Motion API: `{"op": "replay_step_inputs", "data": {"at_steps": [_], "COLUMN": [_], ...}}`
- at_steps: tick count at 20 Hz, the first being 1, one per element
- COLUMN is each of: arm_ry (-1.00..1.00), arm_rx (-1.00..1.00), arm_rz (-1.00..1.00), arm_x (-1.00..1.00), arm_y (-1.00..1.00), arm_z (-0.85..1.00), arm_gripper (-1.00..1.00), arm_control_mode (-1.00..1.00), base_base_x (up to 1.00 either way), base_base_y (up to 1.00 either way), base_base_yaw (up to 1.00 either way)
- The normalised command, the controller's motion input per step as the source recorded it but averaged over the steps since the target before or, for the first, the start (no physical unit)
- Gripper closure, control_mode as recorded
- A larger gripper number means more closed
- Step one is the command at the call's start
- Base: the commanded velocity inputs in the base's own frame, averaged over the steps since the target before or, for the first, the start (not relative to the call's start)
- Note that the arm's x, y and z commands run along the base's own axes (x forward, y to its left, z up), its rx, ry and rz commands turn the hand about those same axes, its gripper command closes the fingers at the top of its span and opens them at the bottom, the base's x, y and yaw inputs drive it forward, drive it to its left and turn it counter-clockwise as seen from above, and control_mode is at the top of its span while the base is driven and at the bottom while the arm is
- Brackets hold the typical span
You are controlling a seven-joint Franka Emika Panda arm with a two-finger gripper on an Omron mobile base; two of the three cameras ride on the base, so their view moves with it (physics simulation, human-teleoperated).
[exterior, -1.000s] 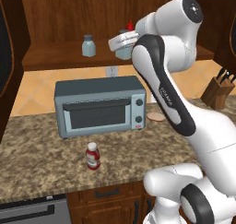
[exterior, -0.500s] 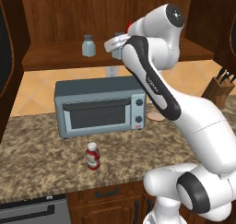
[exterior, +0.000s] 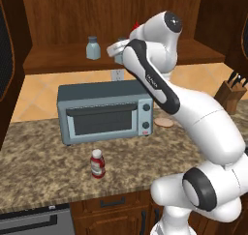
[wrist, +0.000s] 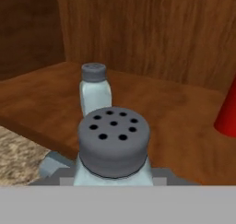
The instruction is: Put the shaker and condiment bottle from the counter next to their counterparts in the cabinet.
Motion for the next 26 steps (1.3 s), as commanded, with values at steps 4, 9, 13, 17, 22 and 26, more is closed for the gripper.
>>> {"op": "replay_step_inputs", "data": {"at_steps": [4,9,13,17,22,26], "arm_ry": [0.02,0.04,0.00,0.00,0.00,0.01], "arm_rx": [0.06,0.07,0.01,0.00,0.00,0.00], "arm_rz": [0.01,0.03,0.02,0.01,0.00,0.02], "arm_x": [0.50,0.49,0.41,0.32,0.27,0.14], "arm_y": [0.02,0.07,0.17,0.23,0.18,0.08], "arm_z": [-0.12,-0.07,-0.06,-0.01,-0.06,-0.16], "arm_gripper": [1.00,1.00,1.00,1.00,1.00,-1.00], "arm_control_mode": [-1.00,-1.00,-1.00,-1.00,-1.00,-1.00], "base_base_x": [0.00,0.00,0.00,0.00,0.00,0.00], "base_base_y": [0.00,0.00,0.00,0.00,0.00,0.00], "base_base_yaw": [0.00,0.00,0.00,0.00,0.00,0.00]}}
